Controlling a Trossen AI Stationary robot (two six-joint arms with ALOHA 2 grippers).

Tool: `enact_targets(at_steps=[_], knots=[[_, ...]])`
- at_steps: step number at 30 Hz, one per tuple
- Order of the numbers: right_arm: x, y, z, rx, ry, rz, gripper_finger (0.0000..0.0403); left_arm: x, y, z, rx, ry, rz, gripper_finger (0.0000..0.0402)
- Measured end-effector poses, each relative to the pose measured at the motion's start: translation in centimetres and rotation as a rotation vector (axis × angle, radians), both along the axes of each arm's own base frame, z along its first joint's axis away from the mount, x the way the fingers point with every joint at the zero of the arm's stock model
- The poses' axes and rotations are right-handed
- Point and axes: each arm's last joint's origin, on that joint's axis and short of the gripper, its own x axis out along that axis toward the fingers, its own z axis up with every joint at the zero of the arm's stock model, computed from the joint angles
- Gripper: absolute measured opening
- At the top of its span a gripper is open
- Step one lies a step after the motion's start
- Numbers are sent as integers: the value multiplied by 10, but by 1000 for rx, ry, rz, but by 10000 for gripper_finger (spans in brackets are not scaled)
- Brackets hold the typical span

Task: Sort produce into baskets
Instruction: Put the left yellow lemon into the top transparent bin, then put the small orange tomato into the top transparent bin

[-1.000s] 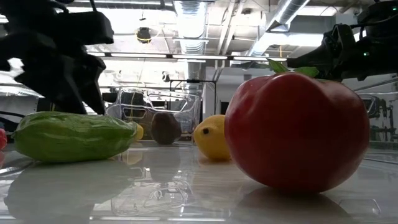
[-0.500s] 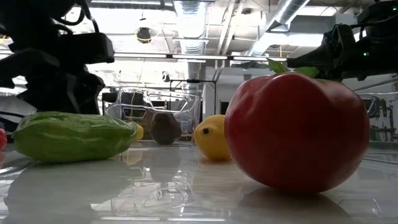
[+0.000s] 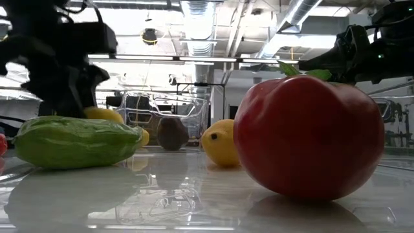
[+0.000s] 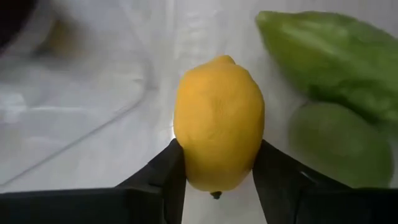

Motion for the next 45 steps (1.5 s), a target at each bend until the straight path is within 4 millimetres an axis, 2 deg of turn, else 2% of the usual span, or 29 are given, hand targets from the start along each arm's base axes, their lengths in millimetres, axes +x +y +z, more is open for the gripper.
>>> enact_targets(at_steps=[4, 9, 14, 18, 21, 26, 31, 34, 38, 45], knots=[[0, 0, 0, 0, 0, 0, 291, -1, 2, 28, 43, -41, -17, 146], [0, 0, 0, 0, 0, 0, 291, -2, 5, 58, 111, -217, -33, 152], [0, 0, 0, 0, 0, 0, 291, -10, 20, 77, 199, -330, 51, 152], [0, 0, 0, 0, 0, 0, 291, -10, 38, 83, 197, -360, 184, 155], [0, 0, 0, 0, 0, 0, 291, -7, 54, 83, 181, -343, 236, 176], [0, 0, 0, 0, 0, 0, 291, -5, 70, 82, 157, -302, 228, 245], [0, 0, 0, -1, 1, 0, 291, -16, 69, 99, 117, -197, 201, 282], [0, 0, 0, -1, 1, 0, 291, -27, 61, 109, -38, -79, 210, 282], [0, 0, 0, -1, 1, 0, 291, -38, 44, 98, -227, 72, 269, 273], [0, 0, 0, 0, 0, 0, 291, -50, 16, 44, -231, 322, 291, 265]])
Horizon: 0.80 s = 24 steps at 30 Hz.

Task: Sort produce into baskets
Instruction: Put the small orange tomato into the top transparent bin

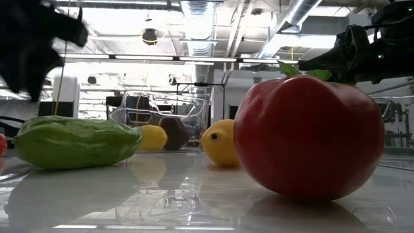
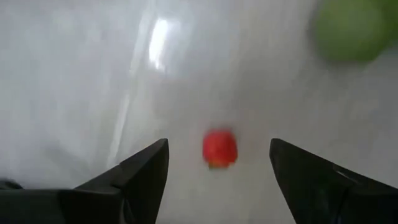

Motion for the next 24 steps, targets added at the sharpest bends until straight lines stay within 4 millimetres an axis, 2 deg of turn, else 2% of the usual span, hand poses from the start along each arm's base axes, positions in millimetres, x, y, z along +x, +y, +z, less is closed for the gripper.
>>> enact_targets(at_steps=[6, 15, 19, 24], knots=[[0, 0, 0, 1, -1, 0, 291, 4, -9, -34, 35, 184, -42, 266], [0, 0, 0, 1, -1, 0, 291, 21, -18, -71, 25, 345, -209, 265], [0, 0, 0, 1, -1, 0, 291, 25, -19, -79, 60, 354, -252, 265], [0, 0, 0, 1, -1, 0, 291, 25, -18, -77, 91, 336, -268, 265]])
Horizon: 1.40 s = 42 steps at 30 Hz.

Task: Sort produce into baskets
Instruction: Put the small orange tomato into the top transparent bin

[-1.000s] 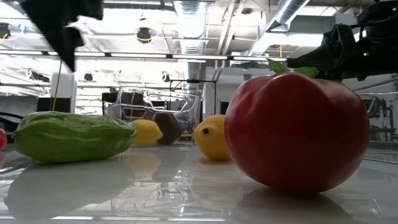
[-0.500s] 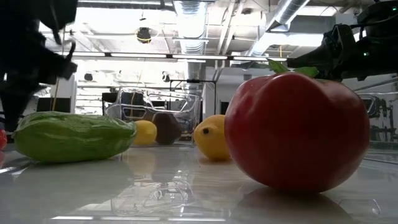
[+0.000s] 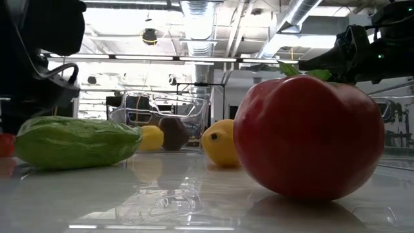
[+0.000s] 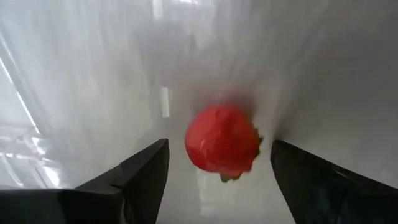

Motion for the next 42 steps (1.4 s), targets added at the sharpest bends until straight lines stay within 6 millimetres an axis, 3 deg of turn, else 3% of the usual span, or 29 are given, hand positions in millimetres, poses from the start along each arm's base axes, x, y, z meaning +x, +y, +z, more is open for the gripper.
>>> enact_targets(at_steps=[10, 22, 26, 31, 36, 42], knots=[[0, 0, 0, 0, 1, 0, 291, 2, 1, 4, 27, -65, -21, 255], [0, 0, 0, -1, 1, 0, 291, 1, 1, 4, 4, -47, -21, 115], [0, 0, 0, -1, 1, 0, 291, 1, 1, 6, 23, -38, -31, 94], [0, 0, 0, -1, 0, -9, 291, 8, 4, 32, 204, -38, -94, 103], [0, 0, 0, -1, 1, -16, 291, 30, 9, 69, 394, -160, -169, 106], [0, 0, -1, 0, 8, -16, 291, 54, 30, 98, 569, -255, -234, 107]])
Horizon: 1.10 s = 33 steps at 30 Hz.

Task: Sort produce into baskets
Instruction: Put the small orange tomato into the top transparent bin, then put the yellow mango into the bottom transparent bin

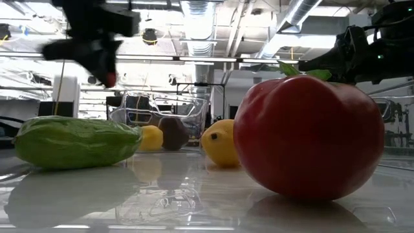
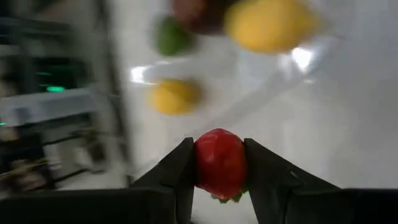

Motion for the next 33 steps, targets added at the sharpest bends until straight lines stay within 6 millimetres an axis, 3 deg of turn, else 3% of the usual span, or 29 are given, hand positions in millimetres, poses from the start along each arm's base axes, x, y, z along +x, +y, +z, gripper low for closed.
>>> enact_targets(at_steps=[4, 8, 17, 21, 26, 33], knots=[[0, 0, -1, 1, 6, 0, 291, 10, 21, 4, 151, -61, 20, 107], [0, 0, -1, 1, 6, 0, 291, 21, 39, 1, 155, -102, 45, 117], [0, 0, -1, -7, 18, -2, 291, 35, 63, 1, 63, -99, -5, 237], [8, -2, 14, 4, 116, -22, 291, 38, 70, 13, 18, -193, -51, 267], [21, -5, 38, -25, 238, -66, 291, 22, 93, 35, -74, -433, -78, 270], [56, -19, 63, -201, 359, -109, 296, -24, 117, 70, -105, -938, -169, 270]])
